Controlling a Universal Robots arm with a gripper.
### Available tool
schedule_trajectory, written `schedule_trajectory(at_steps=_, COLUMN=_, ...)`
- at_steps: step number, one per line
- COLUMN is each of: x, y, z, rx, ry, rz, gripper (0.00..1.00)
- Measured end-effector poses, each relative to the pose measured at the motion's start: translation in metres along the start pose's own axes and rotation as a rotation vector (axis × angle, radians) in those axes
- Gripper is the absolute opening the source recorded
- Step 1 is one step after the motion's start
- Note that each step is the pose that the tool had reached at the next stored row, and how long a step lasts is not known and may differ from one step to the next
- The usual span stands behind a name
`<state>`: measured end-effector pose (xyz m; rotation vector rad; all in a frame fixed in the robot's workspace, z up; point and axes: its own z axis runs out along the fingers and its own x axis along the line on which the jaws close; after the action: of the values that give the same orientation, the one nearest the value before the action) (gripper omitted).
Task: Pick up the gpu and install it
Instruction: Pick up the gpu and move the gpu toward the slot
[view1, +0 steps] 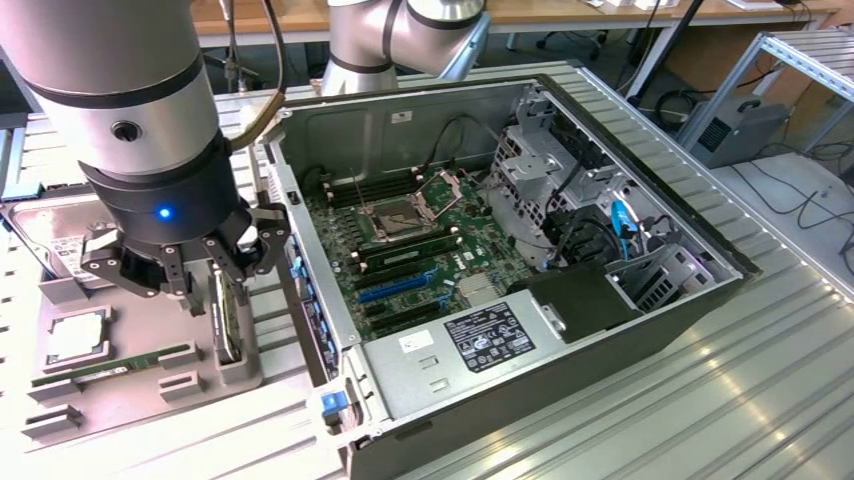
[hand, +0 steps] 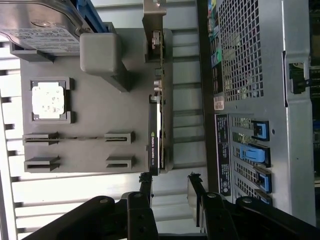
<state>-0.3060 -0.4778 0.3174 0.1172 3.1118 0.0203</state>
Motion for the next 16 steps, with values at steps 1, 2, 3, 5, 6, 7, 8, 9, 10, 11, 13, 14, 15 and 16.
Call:
schedule_trajectory(at_steps=1, x=0.0, y=0.0002, z=0.0002, rx=0.0001, ry=0.0001, rz=0.0, gripper=0.42)
schedule_trajectory(at_steps=2, x=0.0, y=0.0003, z=0.0003, rx=0.0004, ry=0.0002, rz=0.0, gripper=0.42)
schedule_trajectory(at_steps=3, x=0.0, y=0.0004, z=0.0006, rx=0.0004, ry=0.0002, rz=0.0, gripper=0.42)
schedule_trajectory(at_steps=5, x=0.0001, y=0.0006, z=0.0012, rx=0.0005, ry=0.0003, rz=0.0, gripper=0.42)
schedule_trajectory(at_steps=6, x=0.0001, y=0.0007, z=0.0015, rx=0.0006, ry=0.0003, rz=0.0, gripper=0.42)
schedule_trajectory(at_steps=7, x=0.0001, y=0.0008, z=0.0019, rx=0.0006, ry=0.0002, rz=0.0, gripper=0.42)
schedule_trajectory(at_steps=8, x=0.0001, y=0.0009, z=0.0022, rx=0.0006, ry=0.0002, rz=0.0, gripper=0.42)
schedule_trajectory(at_steps=9, x=0.0002, y=0.001, z=0.0025, rx=0.0007, ry=0.0002, rz=0.0, gripper=0.42)
schedule_trajectory(at_steps=10, x=0.0002, y=0.0011, z=0.0029, rx=0.0006, ry=0.0002, rz=0.0, gripper=0.42)
schedule_trajectory(at_steps=11, x=0.0002, y=0.0012, z=0.0035, rx=0.0006, ry=0.0002, rz=0.0, gripper=0.42)
schedule_trajectory(at_steps=13, x=0.0003, y=0.0014, z=0.0043, rx=0.0006, ry=0.0002, rz=0.0, gripper=0.42)
schedule_trajectory(at_steps=14, x=0.0003, y=0.0014, z=0.0046, rx=0.0006, ry=0.0002, rz=0.0, gripper=0.42)
schedule_trajectory(at_steps=15, x=0.0003, y=0.0014, z=0.005, rx=0.0006, ry=0.0002, rz=0.0, gripper=0.42)
schedule_trajectory(at_steps=16, x=0.0003, y=0.0015, z=0.0052, rx=0.0006, ry=0.0002, rz=0.0, gripper=0.42)
